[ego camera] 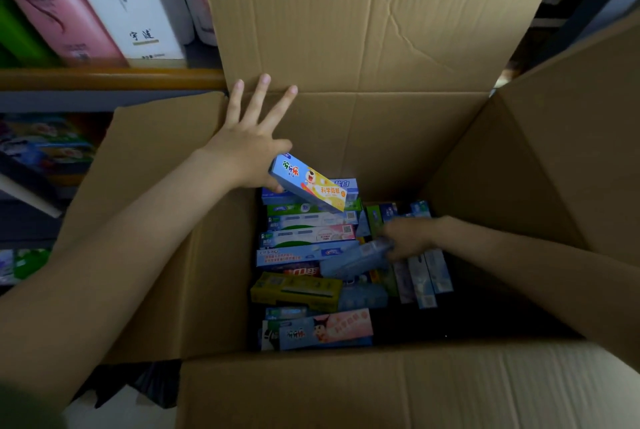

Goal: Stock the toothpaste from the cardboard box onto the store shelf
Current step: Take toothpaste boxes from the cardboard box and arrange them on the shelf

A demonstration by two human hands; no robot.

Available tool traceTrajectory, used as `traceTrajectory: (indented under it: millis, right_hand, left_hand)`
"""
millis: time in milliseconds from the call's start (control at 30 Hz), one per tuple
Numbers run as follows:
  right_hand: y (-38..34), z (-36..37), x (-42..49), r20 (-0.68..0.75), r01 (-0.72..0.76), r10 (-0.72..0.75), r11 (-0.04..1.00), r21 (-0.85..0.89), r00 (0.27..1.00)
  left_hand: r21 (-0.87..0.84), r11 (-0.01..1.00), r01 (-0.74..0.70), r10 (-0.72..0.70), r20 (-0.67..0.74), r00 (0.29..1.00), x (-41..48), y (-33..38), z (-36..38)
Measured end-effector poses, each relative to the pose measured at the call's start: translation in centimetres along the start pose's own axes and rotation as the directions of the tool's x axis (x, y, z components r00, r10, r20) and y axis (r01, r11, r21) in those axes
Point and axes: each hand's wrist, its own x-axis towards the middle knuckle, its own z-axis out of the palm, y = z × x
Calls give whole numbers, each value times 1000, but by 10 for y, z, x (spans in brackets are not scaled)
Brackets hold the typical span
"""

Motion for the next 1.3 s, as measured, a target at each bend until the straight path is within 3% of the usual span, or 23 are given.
traceTrajectory:
  millis: [167, 267, 367, 467, 533, 600, 667, 767, 867, 1067, 1300]
  right_hand:
    - [3, -46, -51, -190, 101, -16, 890, 445, 982]
    - [3, -57, -96, -367, 280, -55, 752, 597, 929]
    - [-2, -54, -144, -603, 544, -58, 508, 668, 795]
    - [-10, -41, -173, -798, 781, -37, 241, 577, 601]
    - [-20, -34, -179, -876, 848, -1, 254, 466, 482]
    - [-33, -31, -180, -923, 859, 32, 353, 370, 384]
    - [-49, -30, -182, -956, 867, 23, 415, 275, 292]
    - [-74, -31, -184, -978, 862, -50, 483, 153, 202]
    - [-102, -30, -184, -971, 880, -152, 465, 95, 185]
    - [-168, -33, -189, -929, 952, -274, 247, 180, 247]
    - [-253, -55, -163, -864, 939, -395, 267, 216, 311]
  left_hand:
    - [-112, 993, 36, -32, 37, 999, -4, 3, -9]
    - [-277, 959, 53, -33, 74, 997, -13, 5, -15]
    - [-567, 819, 82, -54, 67, 996, -37, 9, -29]
    - [-763, 634, 130, -159, 36, 987, -72, 18, -45]
    - [-883, 458, 99, -205, 3, 979, -96, 26, -52]
    - [-995, 95, 41, -230, 18, 973, -123, 39, -58]
    - [-972, -235, -34, -290, 36, 956, -148, 55, -61]
    - [-836, -510, -202, -422, 38, 906, -178, 74, -63]
    - [-727, -582, -365, -535, 4, 845, -206, 80, -62]
    - [-614, -597, -516, -653, -1, 757, -260, 67, -56]
    - [-625, -582, -520, -690, 40, 723, -315, 23, -28]
